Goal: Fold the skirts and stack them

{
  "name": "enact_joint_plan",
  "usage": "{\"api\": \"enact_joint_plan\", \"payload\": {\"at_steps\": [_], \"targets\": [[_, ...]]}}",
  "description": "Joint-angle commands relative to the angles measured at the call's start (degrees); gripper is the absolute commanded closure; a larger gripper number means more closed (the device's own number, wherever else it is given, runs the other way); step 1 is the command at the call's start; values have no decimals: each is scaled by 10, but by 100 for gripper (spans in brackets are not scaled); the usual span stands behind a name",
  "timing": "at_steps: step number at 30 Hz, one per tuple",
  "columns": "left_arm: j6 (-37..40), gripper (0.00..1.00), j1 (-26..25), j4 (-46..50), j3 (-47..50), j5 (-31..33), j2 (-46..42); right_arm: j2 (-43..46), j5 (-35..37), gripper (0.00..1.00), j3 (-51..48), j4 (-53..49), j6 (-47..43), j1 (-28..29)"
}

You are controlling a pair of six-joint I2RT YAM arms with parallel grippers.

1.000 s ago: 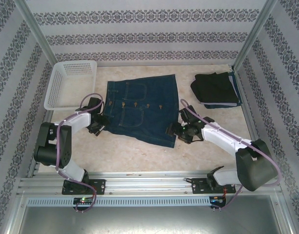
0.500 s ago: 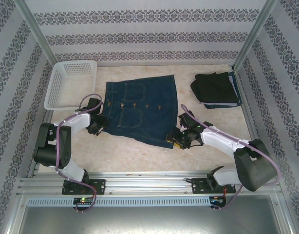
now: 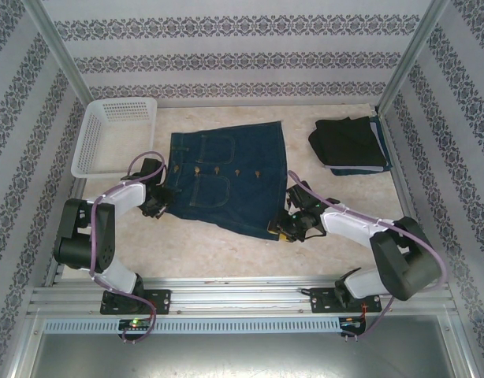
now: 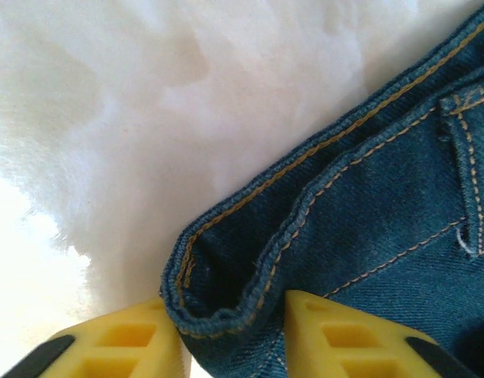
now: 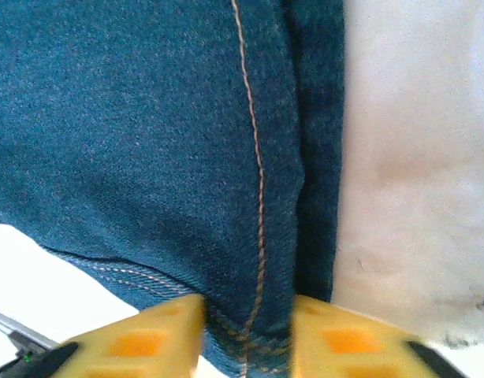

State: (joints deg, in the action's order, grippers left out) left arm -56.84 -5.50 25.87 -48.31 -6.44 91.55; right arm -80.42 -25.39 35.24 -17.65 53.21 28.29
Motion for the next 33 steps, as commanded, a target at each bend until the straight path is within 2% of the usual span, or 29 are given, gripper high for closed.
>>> {"api": "enact_joint_plan", "payload": {"at_steps": [1, 3, 4, 5, 7, 12, 14, 16, 17, 19, 20, 21, 22, 24, 26, 30, 33], "targets": [[0, 77, 0, -91, 22, -40, 32, 13, -6, 85, -9, 26, -17, 3], [7, 90, 3, -79, 16, -39, 25, 47, 22, 99, -1, -1, -53, -4], [11, 98, 7, -73, 11, -42, 18, 64, 33, 100, 2, -17, -69, -12], [14, 100, 14, -67, 8, -46, 6, 90, 45, 100, 6, -41, -93, -29], [24, 100, 23, -49, -1, -41, -26, 134, 51, 100, 10, -77, -134, -70], [38, 100, 37, 8, 25, 41, -119, 198, 57, 100, -12, -146, -212, -167], [32, 100, 40, 4, 57, 37, -137, 197, 53, 100, -27, -156, -222, -189], [28, 100, 38, -17, 89, -2, -154, 197, 42, 100, -41, -148, -216, -198], [27, 98, 37, -27, 104, -24, -164, 202, 30, 98, -49, -137, -210, -198], [25, 49, 33, -9, 114, -51, -191, 226, -5, 79, -63, -113, -201, -197], [29, 28, 31, 17, 114, -52, -210, 245, -11, 70, -67, -111, -197, -196], [33, 13, 31, 44, 111, -46, -234, 265, -5, 59, -68, -119, -191, -195], [37, 4, 31, 70, 108, -35, -256, 283, 5, 53, -69, -127, -188, -196], [43, 0, 31, 100, 103, -22, -305, 324, 22, 40, -73, -136, -173, -194], [48, 1, 31, 101, 95, -37, -324, 345, 10, 34, -80, -110, -150, -190], [60, 7, 1, 85, 38, -84, -267, 300, -35, 31, -73, -5, -112, -147], [65, 11, -41, 46, -8, -125, -198, 225, -41, 29, -28, 15, -110, -93]]}}
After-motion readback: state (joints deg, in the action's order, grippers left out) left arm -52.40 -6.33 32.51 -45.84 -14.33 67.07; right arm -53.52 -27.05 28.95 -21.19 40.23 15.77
